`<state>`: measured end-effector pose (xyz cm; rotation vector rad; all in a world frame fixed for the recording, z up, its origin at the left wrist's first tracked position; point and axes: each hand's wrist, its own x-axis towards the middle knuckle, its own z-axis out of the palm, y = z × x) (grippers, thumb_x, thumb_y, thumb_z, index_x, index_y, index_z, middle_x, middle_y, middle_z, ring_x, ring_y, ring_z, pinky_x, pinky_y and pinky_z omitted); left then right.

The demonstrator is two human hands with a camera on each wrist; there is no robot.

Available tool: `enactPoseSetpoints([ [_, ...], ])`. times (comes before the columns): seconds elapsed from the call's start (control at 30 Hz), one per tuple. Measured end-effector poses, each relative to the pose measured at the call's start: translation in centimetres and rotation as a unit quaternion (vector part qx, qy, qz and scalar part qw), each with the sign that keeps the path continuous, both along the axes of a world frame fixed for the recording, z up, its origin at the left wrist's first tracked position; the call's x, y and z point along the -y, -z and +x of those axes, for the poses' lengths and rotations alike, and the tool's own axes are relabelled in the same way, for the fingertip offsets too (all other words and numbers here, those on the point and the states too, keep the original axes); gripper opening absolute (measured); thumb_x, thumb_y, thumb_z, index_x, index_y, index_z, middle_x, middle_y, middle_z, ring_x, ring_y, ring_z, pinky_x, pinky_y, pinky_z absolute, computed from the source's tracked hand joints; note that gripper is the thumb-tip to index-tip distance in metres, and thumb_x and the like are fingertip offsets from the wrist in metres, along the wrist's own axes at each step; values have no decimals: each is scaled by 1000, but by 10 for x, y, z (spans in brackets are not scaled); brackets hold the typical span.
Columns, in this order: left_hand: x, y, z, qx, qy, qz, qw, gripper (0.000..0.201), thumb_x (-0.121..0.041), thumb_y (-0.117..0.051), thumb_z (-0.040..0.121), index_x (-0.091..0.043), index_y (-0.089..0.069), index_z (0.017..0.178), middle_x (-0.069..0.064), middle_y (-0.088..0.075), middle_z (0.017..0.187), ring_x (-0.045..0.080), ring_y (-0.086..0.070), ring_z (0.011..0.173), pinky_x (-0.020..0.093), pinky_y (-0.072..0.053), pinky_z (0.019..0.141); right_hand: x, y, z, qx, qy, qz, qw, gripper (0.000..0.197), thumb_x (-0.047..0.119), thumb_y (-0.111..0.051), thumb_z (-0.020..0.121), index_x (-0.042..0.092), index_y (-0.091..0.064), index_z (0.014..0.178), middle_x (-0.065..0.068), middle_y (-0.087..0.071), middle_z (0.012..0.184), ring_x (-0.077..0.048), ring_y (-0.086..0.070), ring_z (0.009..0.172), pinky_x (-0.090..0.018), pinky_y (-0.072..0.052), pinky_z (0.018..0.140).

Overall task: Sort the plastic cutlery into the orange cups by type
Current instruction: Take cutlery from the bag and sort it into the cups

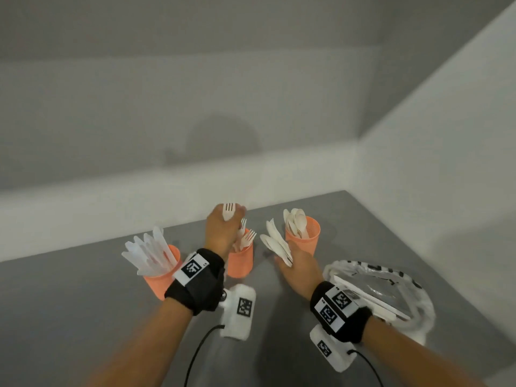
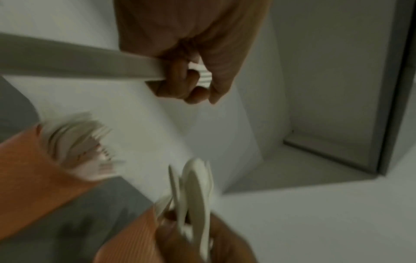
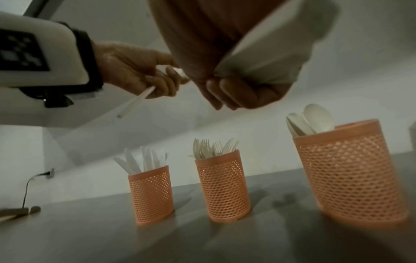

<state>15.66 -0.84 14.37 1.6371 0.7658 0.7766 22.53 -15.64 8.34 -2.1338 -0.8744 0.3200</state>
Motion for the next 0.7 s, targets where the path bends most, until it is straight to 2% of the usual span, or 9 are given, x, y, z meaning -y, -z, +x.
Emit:
enactPoseSetpoints([
  [0.03, 12, 7, 0, -29, 17, 5, 999, 18, -22, -60, 86, -16, -54, 70, 2, -55, 62, 16, -51, 56, 30, -44, 62, 2, 0, -2, 21, 7, -13, 1000, 23, 22, -48, 94, 9, -54, 112, -11, -65, 102, -27, -61, 94, -29, -43, 75],
  [0.1, 38, 16, 2, -51, 50, 19, 997, 25, -21, -65, 83, -17, -54, 61, 0, -59, 62, 13, -55, 59, 24, -45, 64, 4, -2, -5, 56, 8, -40, 998, 25, 16, -45, 94, 11, -51, 117, -11, -64, 104, -29, -61, 97, -32, -47, 78],
  [0.17, 57, 19, 7, -59, 46, 26, 997, 27, -27, -70, 79, -18, -51, 63, 0, -60, 67, 13, -56, 64, 27, -44, 68, 7, -3, -8, 85, 10, -58, 995, 37, 9, -45, 92, 13, -46, 128, -11, -64, 108, -30, -61, 101, -33, -46, 80],
  [0.27, 67, 23, 16, -80, -6, 18, 997, 34, -33, -74, 75, -17, -44, 65, -4, -54, 65, 12, -51, 61, 28, -40, 62, 13, -6, -5, 129, 6, -81, 988, 55, 5, -45, 90, 20, -32, 141, -12, -61, 114, -32, -59, 103, -34, -47, 79],
  [0.37, 70, 24, 24, -91, -30, 21, 995, 29, -26, -67, 81, -19, -47, 62, -6, -52, 62, 15, -53, 63, 26, -37, 59, 16, -9, 5, 160, -4, -103, 982, 62, 4, -43, 90, 24, -25, 145, -11, -56, 120, -32, -59, 103, -31, -40, 72],
  [0.47, 76, 21, 34, -50, -33, 9, 998, 24, -17, -60, 86, -19, -50, 63, -5, -54, 63, 13, -52, 64, 23, -37, 56, 20, -10, 20, 125, 0, -48, 991, 56, 9, -47, 90, 24, -31, 142, -8, -61, 114, -29, -62, 98, -30, -44, 73],
  [0.57, 79, 21, 50, -10, -24, -23, 999, 15, -13, -57, 86, -8, -57, 73, 4, -60, 69, 20, -57, 67, 26, -42, 60, 24, -6, 38, 66, 4, -9, 998, 36, 13, -48, 93, 15, -46, 129, -9, -65, 106, -27, -63, 95, -23, -41, 70],
  [0.63, 80, 25, 62, 22, -32, -56, 998, 15, -13, -55, 85, -2, -60, 78, 10, -62, 72, 23, -58, 67, 28, -45, 62, 27, -5, 50, 56, -5, -15, 998, 38, 18, -45, 96, 12, -41, 133, -12, -64, 106, -23, -60, 83, -19, -38, 65],
  [0.7, 83, 27, 72, 44, -32, -88, 995, 15, -13, -54, 86, -2, -62, 83, 11, -64, 75, 17, -57, 61, 24, -44, 55, 30, -9, 60, 56, -18, 2, 998, 41, 25, -43, 97, 14, -37, 136, -12, -61, 106, -15, -52, 73, -11, -34, 53],
])
